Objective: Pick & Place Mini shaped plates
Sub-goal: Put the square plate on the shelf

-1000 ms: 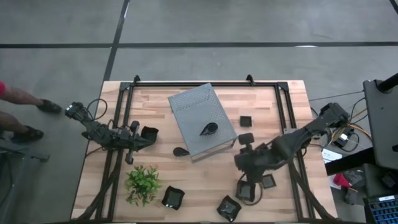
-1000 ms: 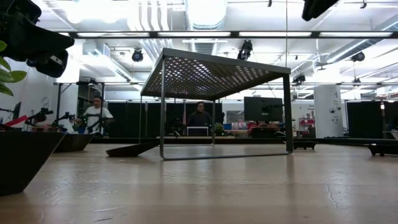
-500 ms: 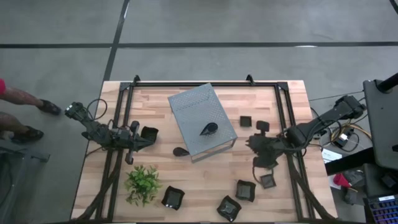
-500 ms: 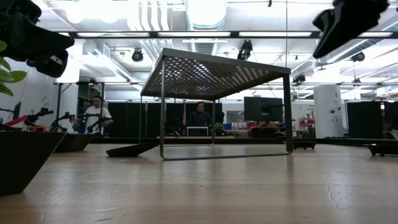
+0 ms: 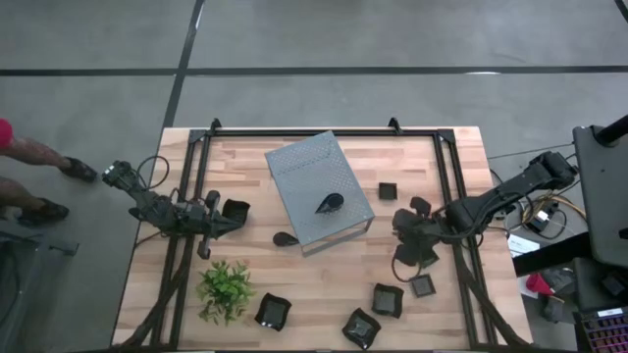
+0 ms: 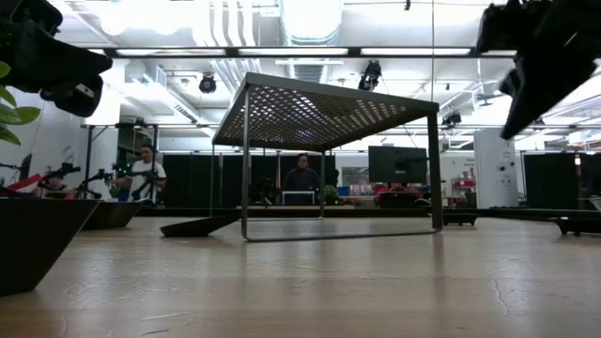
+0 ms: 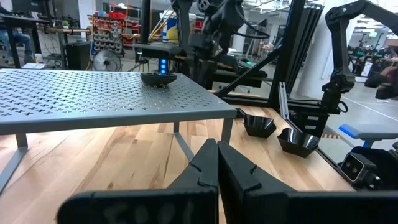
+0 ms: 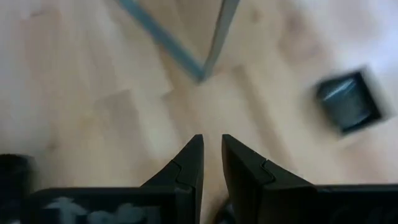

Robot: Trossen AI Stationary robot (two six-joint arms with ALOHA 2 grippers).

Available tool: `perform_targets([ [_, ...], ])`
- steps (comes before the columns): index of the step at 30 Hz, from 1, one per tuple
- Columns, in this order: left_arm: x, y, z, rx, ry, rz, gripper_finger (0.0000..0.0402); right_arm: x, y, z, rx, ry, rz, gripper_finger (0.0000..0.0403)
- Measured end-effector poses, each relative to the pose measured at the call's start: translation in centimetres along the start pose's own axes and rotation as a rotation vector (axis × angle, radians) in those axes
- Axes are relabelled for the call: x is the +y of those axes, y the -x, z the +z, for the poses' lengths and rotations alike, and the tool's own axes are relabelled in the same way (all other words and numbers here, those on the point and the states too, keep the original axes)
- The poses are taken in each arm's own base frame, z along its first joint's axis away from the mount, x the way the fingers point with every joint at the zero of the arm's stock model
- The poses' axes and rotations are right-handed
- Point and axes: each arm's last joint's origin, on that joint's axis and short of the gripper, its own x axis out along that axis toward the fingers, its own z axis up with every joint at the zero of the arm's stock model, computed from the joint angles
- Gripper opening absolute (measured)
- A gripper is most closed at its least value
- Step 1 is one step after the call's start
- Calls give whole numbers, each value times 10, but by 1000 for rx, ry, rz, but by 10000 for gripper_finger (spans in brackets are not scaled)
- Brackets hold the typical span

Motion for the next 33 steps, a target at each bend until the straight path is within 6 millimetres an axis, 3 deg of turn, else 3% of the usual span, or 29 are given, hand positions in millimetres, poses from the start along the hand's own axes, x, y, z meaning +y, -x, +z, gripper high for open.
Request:
perform_targets([
  [5, 0, 0, 0, 0, 0, -1, 0, 2, -18, -10, 133, -65, -34, 62],
  [17, 0, 0, 0, 0, 0, 0, 0, 7, -48, -24, 339, -114, -176, 136],
  [21, 0, 0, 0, 0, 0, 0, 0, 5, -52, -26, 364, -97, -255, 141],
  [33, 0, 0, 0, 0, 0, -1, 0, 7, -53, -26, 372, -127, -238, 125],
])
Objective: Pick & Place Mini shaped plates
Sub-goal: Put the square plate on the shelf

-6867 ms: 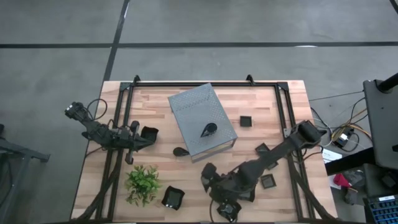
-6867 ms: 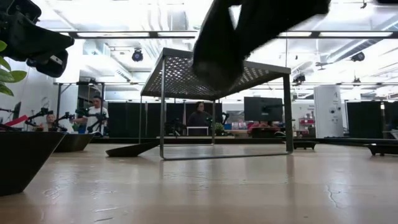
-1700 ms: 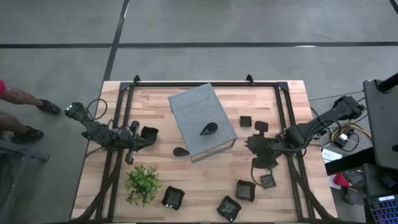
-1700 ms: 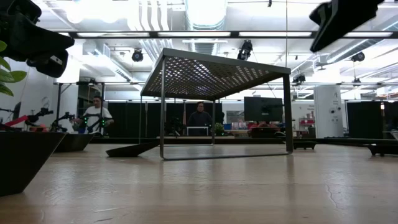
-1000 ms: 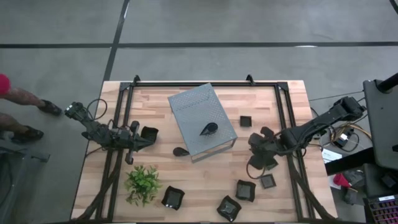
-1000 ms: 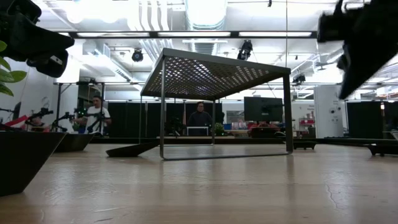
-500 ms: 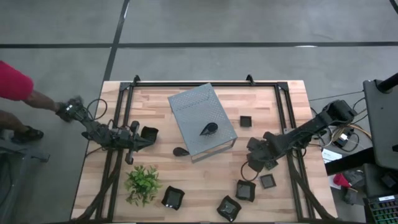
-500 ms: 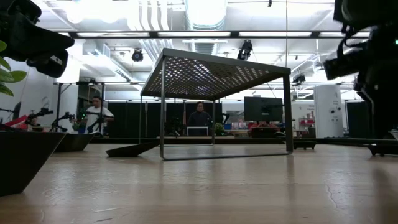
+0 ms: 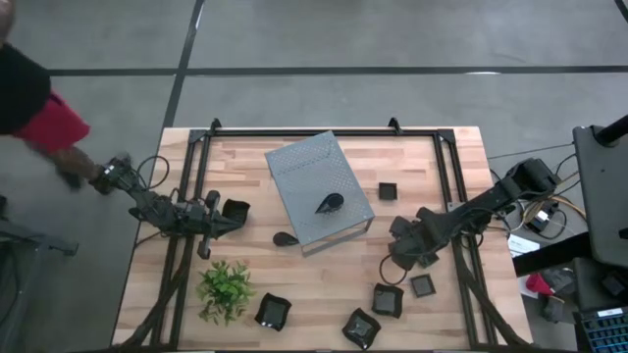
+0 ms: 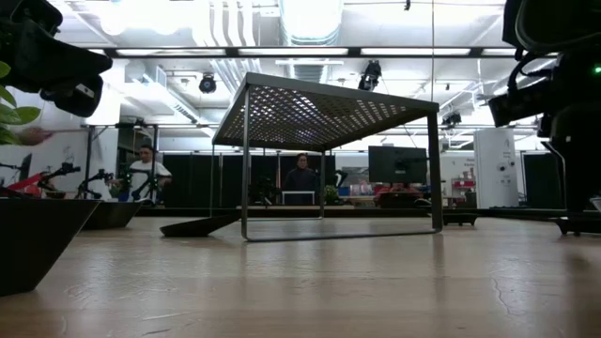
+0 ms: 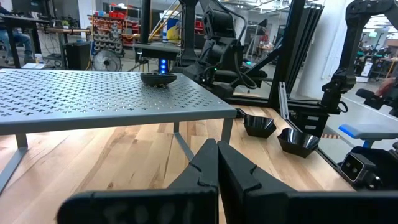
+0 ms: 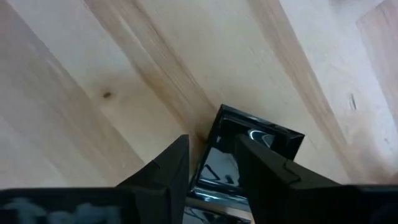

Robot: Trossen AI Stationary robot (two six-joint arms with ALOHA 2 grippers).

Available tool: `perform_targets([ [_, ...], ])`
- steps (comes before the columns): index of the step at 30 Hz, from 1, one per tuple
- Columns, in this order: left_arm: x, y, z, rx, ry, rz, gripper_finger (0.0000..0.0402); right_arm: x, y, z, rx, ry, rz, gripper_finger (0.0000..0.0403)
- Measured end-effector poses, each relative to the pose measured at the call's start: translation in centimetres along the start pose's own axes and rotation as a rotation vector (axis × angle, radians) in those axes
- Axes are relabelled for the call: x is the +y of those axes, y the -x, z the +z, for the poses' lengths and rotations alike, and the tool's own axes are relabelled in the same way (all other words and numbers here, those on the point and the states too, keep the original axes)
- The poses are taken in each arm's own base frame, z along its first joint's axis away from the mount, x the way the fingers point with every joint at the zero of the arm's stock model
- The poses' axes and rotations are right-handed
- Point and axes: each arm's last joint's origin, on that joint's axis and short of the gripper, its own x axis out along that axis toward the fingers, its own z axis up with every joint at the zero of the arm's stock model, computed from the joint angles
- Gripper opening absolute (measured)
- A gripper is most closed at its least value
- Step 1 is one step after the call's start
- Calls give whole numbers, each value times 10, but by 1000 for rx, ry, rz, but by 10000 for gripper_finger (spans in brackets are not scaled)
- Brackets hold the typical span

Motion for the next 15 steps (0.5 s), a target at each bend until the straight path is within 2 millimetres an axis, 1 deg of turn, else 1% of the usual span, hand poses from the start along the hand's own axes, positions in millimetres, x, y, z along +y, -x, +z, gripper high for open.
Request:
perform_targets([
  [8, 0, 0, 0, 0, 0, 0, 0, -4, -6, -4, 19, -17, -18, 126],
  [15, 0, 0, 0, 0, 0, 1, 0, 0, -7, -3, 12, -23, 26, 126],
])
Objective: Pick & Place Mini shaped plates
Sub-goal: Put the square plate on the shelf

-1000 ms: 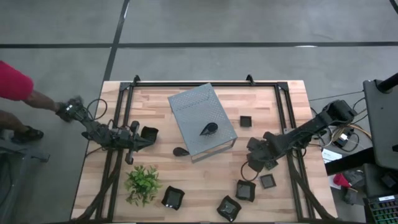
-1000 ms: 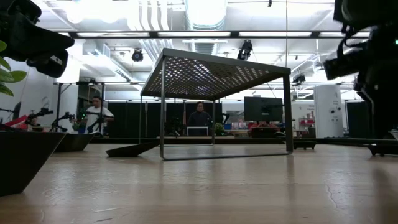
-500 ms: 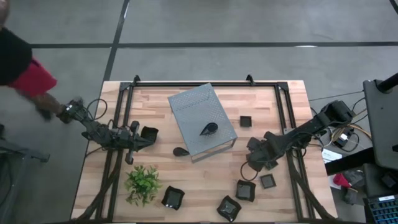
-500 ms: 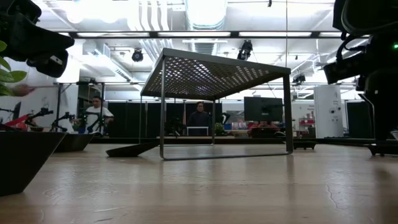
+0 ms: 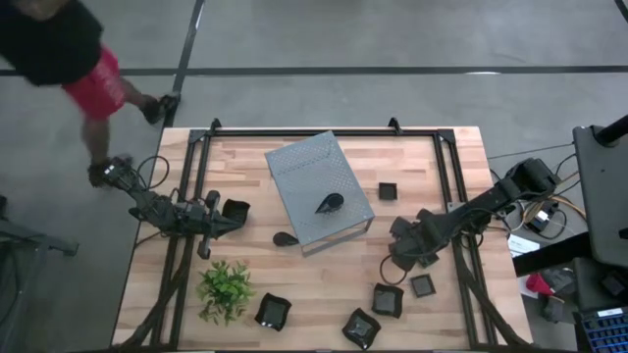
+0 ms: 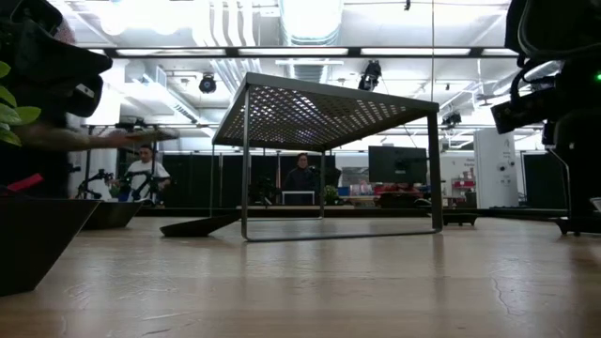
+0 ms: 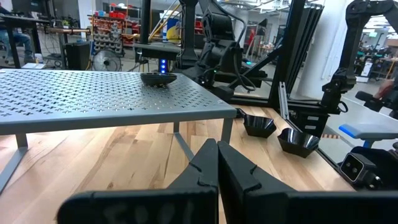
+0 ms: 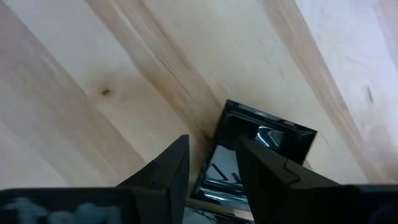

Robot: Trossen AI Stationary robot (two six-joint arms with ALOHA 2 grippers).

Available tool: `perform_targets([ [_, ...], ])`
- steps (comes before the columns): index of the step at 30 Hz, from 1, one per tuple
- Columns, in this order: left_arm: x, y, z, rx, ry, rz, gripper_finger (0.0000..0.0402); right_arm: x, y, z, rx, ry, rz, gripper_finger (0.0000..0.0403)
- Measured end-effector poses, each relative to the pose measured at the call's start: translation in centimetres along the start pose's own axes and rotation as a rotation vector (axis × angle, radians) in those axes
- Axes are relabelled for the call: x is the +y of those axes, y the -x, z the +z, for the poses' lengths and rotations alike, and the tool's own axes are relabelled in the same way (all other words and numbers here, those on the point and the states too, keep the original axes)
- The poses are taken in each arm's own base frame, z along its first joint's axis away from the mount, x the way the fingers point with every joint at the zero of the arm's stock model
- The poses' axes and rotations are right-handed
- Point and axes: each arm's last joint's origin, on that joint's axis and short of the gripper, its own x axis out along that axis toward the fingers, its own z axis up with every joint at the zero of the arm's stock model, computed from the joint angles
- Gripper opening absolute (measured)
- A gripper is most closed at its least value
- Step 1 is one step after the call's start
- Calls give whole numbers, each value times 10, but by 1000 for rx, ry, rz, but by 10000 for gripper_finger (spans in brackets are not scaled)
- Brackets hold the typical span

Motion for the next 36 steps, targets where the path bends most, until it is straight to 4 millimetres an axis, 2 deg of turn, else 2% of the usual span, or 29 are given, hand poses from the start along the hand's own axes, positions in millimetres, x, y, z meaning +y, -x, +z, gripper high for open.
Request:
perform_targets([
  [6, 0, 0, 0, 0, 0, -1, 0, -1, -3, -2, 4, 17, -3, 116],
  [13, 0, 0, 0, 0, 0, 0, 0, -7, -12, -8, 24, 11, -22, 124],
  [19, 0, 0, 0, 0, 0, 0, 0, -6, -11, -7, 14, 20, -19, 120],
  [27, 0, 0, 0, 0, 0, 0, 0, -5, -11, -6, 12, 43, -16, 93],
  [36, 0, 0, 0, 0, 0, 0, 0, -5, -11, -6, 10, 70, -14, 37],
])
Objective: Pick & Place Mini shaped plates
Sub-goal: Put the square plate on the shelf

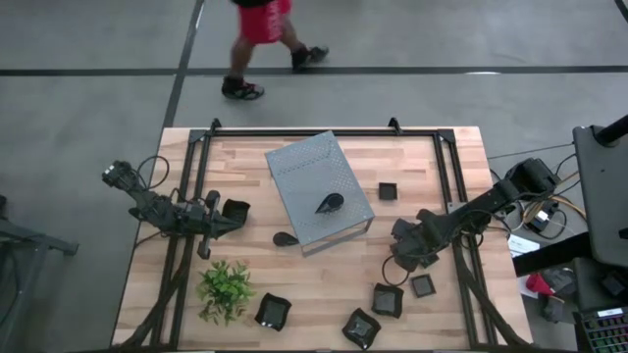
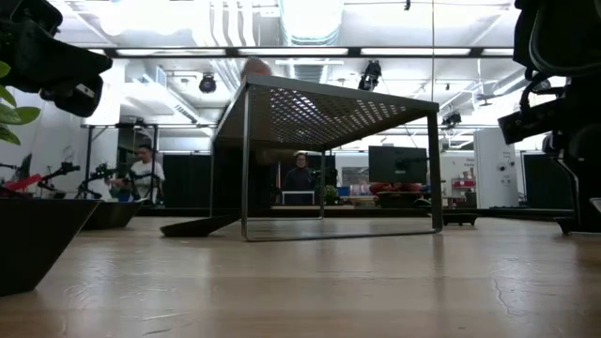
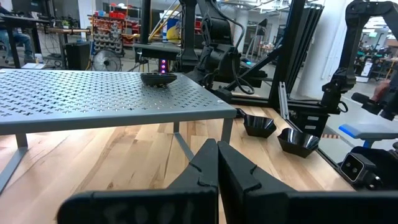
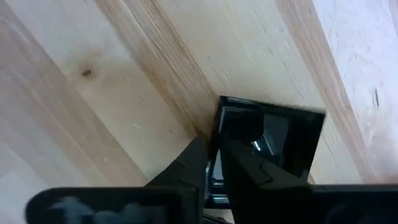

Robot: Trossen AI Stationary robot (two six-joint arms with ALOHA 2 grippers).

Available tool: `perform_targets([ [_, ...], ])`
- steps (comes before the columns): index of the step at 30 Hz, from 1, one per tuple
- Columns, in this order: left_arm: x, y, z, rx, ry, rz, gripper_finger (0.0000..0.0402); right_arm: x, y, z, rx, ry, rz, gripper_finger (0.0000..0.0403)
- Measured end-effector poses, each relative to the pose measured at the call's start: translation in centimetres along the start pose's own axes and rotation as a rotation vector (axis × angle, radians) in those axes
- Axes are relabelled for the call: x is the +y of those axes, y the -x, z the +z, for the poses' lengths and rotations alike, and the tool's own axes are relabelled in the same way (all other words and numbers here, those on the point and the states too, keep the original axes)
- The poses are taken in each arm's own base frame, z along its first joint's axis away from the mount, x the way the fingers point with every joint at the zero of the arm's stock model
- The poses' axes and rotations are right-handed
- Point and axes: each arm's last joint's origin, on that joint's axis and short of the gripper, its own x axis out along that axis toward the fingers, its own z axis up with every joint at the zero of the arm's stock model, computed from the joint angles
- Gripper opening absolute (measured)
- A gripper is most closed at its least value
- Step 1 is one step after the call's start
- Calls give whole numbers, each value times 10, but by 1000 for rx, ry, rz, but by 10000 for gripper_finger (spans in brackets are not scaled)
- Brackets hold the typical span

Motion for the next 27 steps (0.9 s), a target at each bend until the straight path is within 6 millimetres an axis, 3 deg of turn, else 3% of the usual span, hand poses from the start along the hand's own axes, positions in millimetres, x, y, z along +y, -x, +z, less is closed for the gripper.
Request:
perform_targets([
  [4, 0, 0, 0, 0, 0, 0, 0, 0, 0, 0, -3, 23, -1, 14],
  [11, 0, 0, 0, 0, 0, 0, 0, 5, 10, 6, -34, 97, 12, 9],
  [27, 0, 0, 0, 0, 0, 0, 0, 11, 66, 28, -158, 253, -117, 8],
])
